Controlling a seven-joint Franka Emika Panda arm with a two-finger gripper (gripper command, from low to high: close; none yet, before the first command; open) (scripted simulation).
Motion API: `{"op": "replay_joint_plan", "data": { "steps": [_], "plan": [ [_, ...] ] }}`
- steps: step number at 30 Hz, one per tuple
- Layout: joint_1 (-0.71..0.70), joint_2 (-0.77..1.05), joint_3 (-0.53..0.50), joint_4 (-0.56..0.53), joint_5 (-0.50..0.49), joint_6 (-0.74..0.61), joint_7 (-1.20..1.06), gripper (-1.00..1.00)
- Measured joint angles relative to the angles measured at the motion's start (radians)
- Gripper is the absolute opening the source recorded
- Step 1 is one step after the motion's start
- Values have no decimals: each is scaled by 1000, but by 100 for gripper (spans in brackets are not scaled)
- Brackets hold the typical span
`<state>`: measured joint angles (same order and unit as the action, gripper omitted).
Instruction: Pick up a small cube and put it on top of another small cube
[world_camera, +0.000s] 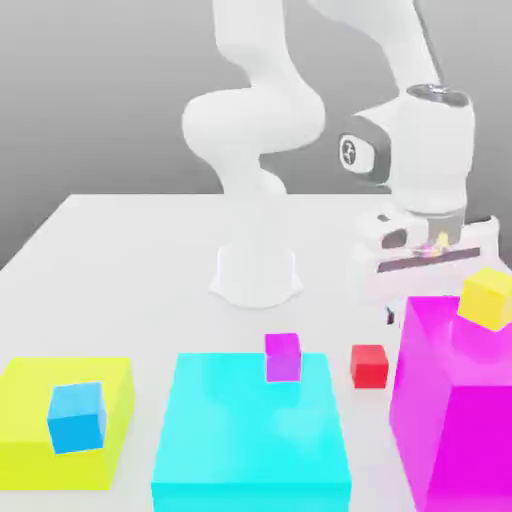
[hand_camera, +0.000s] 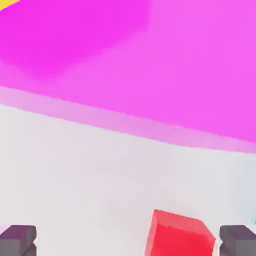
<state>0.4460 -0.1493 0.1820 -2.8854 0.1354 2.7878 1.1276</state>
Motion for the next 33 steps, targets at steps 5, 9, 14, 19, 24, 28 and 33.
{"op": "replay_joint_plan", "data": {
  "steps": [5,9,14,19,24,28,33],
  "plan": [
    [-33,43,0,-54,-16,65,85,0],
    [-54,73,15,-95,-52,117,171,0],
    [-25,222,-33,-73,-170,244,261,0],
    [114,389,-178,-44,-207,382,293,-100],
    [114,389,-178,-44,-209,383,295,-100],
    [83,336,-146,-53,-198,340,283,-100],
    [55,162,-94,-85,-116,197,225,-100]
  ]
}}
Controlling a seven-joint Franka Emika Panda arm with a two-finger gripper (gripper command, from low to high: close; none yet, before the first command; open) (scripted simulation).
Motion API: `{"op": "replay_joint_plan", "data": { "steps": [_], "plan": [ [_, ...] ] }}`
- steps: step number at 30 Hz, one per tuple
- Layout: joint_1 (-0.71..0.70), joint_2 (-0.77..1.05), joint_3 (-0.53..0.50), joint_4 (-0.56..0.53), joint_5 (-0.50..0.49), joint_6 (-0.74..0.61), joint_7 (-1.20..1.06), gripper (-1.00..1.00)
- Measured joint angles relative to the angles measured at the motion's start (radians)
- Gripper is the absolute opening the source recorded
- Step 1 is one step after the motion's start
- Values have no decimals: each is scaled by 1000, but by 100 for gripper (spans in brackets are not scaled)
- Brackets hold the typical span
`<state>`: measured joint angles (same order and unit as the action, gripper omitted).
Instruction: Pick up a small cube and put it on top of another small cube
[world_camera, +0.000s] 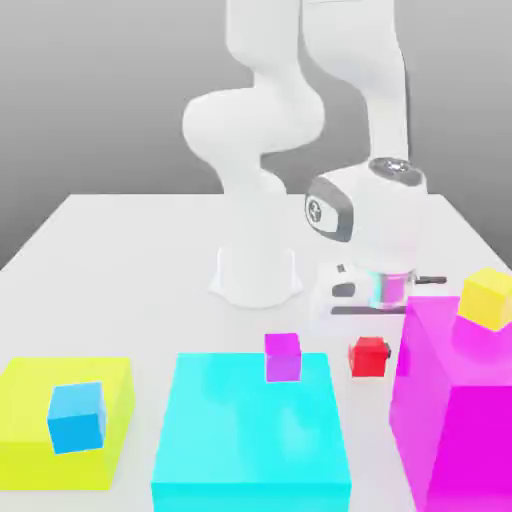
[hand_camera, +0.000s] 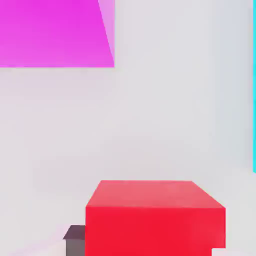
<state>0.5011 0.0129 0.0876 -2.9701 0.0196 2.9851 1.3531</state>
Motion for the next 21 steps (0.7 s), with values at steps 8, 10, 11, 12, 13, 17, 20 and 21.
{"op": "replay_joint_plan", "data": {
  "steps": [8,10,11,12,13,17,20,21],
  "plan": [
    [-43,-227,-88,41,42,-273,-91,-100],
    [-73,-280,-118,57,35,-342,-110,-100],
    [-90,-306,-132,64,30,-377,-118,-100],
    [-106,-333,-146,73,25,-412,-127,-100],
    [-124,-358,-158,78,17,-442,-131,-100],
    [-209,-446,-190,85,-31,-534,-129,-100],
    [-276,-481,-199,74,-76,-556,-110,-100],
    [-286,-461,-200,66,-84,-528,-105,-100]
  ]
}}
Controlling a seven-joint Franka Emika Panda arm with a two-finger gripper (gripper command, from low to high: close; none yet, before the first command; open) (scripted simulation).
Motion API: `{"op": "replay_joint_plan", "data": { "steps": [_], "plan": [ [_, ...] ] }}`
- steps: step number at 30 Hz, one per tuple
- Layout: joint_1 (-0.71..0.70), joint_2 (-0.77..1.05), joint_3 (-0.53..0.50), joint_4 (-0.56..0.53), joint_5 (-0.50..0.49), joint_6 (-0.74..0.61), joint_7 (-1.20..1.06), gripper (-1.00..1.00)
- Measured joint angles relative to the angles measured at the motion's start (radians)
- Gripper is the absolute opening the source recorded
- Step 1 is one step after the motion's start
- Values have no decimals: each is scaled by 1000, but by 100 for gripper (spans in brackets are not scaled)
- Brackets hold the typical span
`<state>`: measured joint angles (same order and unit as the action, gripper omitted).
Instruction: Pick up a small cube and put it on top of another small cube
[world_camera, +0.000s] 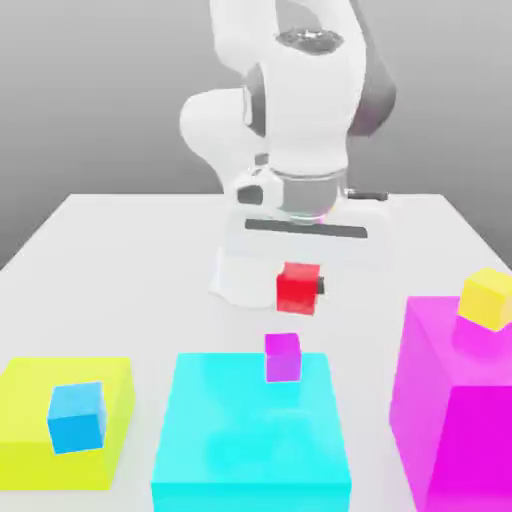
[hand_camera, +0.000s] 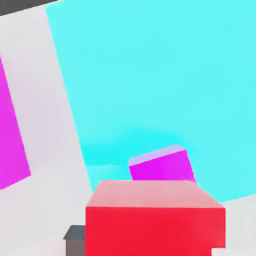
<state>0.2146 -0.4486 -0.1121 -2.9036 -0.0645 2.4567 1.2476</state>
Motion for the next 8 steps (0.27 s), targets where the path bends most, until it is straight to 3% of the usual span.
{"op": "replay_joint_plan", "data": {
  "steps": [4,5,8],
  "plan": [
    [-7,130,-4,-28,-5,158,2,-100],
    [-6,164,-7,-34,-3,198,0,100],
    [-6,164,-7,-34,-3,198,0,100]
  ]
}}
